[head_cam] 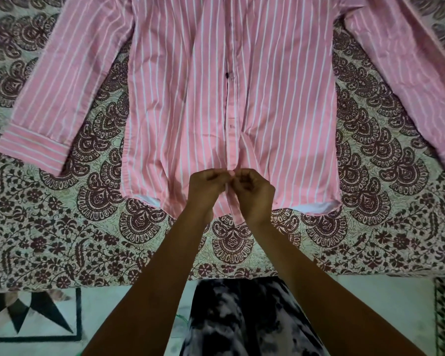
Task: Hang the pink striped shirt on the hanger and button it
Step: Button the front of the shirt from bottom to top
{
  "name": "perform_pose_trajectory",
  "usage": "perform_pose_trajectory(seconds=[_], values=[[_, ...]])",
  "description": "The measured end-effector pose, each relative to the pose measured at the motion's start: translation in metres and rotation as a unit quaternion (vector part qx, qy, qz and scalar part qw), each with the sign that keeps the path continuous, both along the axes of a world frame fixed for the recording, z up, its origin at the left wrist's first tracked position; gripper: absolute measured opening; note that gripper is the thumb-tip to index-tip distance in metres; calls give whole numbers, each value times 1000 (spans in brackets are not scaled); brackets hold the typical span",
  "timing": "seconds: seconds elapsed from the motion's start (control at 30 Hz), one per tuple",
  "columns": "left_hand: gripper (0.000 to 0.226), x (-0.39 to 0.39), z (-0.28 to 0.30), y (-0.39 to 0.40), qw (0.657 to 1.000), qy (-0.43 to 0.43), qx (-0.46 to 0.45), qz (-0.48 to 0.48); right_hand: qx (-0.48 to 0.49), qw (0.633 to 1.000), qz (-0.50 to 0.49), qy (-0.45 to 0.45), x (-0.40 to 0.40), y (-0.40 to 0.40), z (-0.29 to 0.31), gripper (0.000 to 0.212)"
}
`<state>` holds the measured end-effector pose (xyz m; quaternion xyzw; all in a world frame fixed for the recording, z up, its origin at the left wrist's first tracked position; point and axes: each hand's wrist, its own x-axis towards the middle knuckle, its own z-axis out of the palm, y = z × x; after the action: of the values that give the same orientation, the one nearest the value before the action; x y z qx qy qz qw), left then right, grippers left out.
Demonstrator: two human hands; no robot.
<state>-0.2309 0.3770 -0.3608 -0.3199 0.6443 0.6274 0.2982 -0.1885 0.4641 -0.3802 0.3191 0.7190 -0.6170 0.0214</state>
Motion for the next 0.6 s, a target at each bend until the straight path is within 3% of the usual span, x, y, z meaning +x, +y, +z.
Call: perform_pose_trajectory(seconds=[0.33, 0.6], values=[[12, -1, -8, 4, 999, 21, -14, 36, 61, 998, -35, 7, 3, -12, -2, 10], [6, 0, -16, 2, 981, 99, -144, -83, 124, 992, 14, 11, 1, -5, -6, 11]])
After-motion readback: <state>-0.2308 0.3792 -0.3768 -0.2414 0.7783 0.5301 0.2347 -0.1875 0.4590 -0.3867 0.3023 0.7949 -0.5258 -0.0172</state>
